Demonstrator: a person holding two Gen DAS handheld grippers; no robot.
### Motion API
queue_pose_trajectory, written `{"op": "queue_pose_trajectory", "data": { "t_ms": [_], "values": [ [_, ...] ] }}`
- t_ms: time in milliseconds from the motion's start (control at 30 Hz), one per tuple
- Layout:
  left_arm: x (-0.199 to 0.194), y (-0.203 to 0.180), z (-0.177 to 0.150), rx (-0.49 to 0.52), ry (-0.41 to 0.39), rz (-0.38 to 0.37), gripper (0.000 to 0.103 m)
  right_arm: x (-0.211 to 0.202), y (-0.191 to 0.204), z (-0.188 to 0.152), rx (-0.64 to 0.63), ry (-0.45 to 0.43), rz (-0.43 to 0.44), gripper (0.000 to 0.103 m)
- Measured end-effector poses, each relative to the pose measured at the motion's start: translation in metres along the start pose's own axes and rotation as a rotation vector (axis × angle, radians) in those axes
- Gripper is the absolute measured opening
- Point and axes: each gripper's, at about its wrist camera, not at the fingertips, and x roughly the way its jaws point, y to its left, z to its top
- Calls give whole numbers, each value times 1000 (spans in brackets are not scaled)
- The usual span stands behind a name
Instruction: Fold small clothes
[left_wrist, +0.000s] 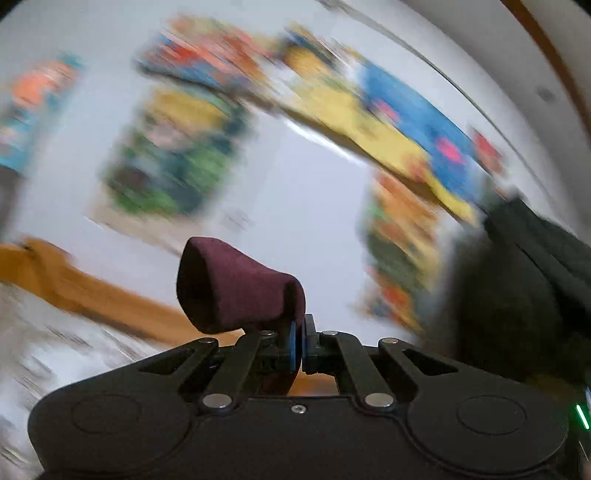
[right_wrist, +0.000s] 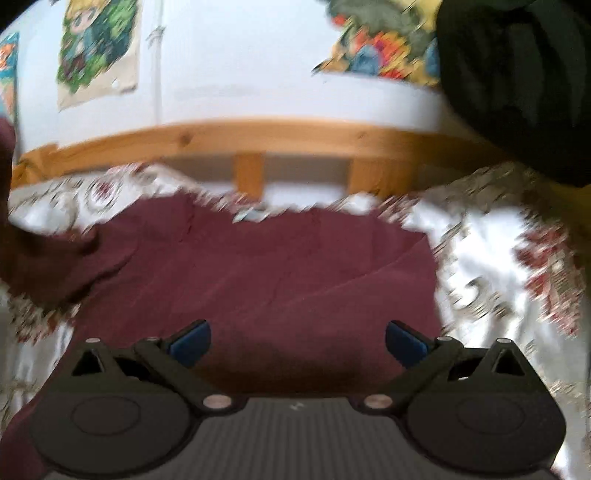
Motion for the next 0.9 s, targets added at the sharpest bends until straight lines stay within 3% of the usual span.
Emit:
{"op": "queue_pose_trajectory", "data": {
  "t_ms": [133,267,433,600,800,900],
  "values": [
    [17,-40,-42,59,181,-176,2,-8,-33,9,76,-39,-57,103],
    [26,-65,-74,155,280,-269,2,-5,-61,9,187,-20,-77,103],
    [32,-66,-96,148,346,-292,2,1,-73,3,268,11,-41,103],
    [37,-75,-98,178,399,-344,3,5,-61,2,231,28,-5,103],
    [41,-76,-109,190,468,-330,3,8,-50,-1,210,54,29,103],
    [42,-79,-114,210,521,-381,12,9,-48,-2,203,62,28,103]
  ]
}}
